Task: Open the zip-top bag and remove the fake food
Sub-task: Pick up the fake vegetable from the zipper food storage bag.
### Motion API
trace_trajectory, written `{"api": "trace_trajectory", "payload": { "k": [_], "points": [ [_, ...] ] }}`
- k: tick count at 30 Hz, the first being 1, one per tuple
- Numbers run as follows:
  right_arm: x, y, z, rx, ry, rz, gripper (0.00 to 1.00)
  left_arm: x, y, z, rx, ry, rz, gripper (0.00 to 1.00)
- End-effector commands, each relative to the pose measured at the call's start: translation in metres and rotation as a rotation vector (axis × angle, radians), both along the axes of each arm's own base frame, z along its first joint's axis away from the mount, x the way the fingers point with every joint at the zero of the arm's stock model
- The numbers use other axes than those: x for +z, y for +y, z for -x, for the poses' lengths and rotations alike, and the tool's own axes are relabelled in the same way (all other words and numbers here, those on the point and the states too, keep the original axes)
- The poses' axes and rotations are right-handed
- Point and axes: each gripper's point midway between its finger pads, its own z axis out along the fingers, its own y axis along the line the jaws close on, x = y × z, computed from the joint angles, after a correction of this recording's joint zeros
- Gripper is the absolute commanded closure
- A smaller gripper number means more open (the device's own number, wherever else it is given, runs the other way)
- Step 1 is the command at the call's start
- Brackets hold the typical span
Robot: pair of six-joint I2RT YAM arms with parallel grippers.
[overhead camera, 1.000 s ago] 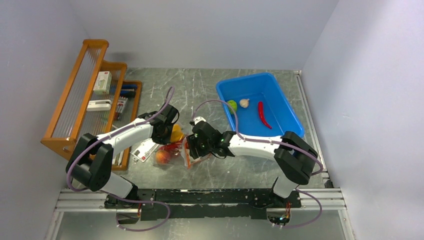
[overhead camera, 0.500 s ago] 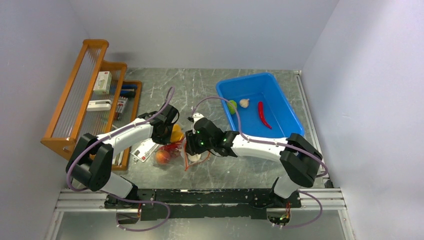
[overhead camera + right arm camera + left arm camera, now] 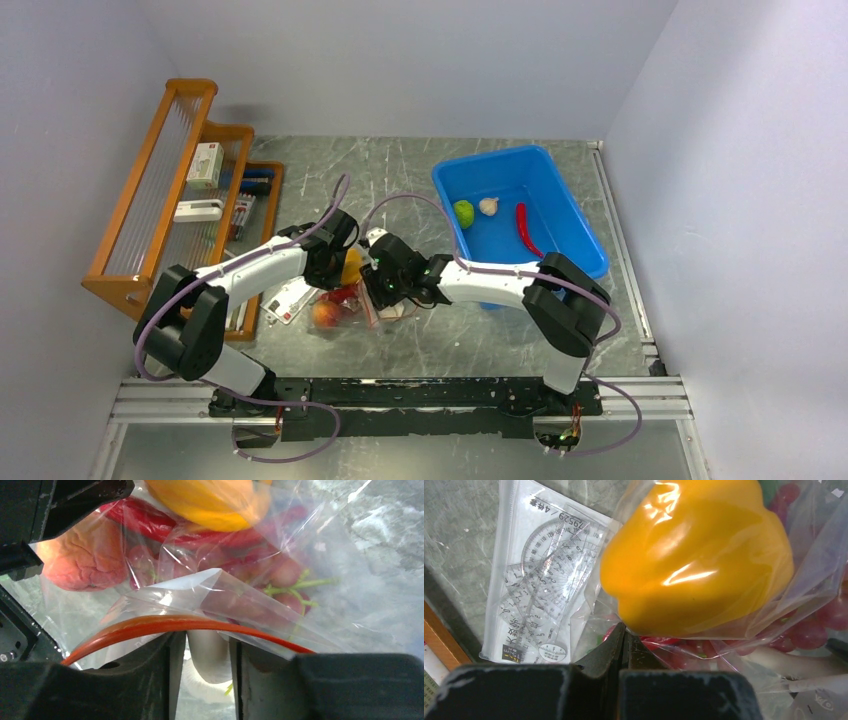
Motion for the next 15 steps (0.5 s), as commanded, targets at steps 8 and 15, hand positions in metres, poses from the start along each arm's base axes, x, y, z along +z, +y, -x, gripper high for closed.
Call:
{"api": "trace_trajectory", "payload": {
  "k": [8, 15],
  "points": [
    [0.027, -0.012, 0.012, -0.033, 0.005, -0.087, 0.81, -0.001, -0.004, -0.002, -0.013, 0.019, 0.012, 0.93],
    [0.037, -0.014, 0.009, -0.093, 0.003, -0.121, 0.82, -0.001, -0.003, -0.002, -0.006, 0.017, 0.006, 0.93]
  ]
}}
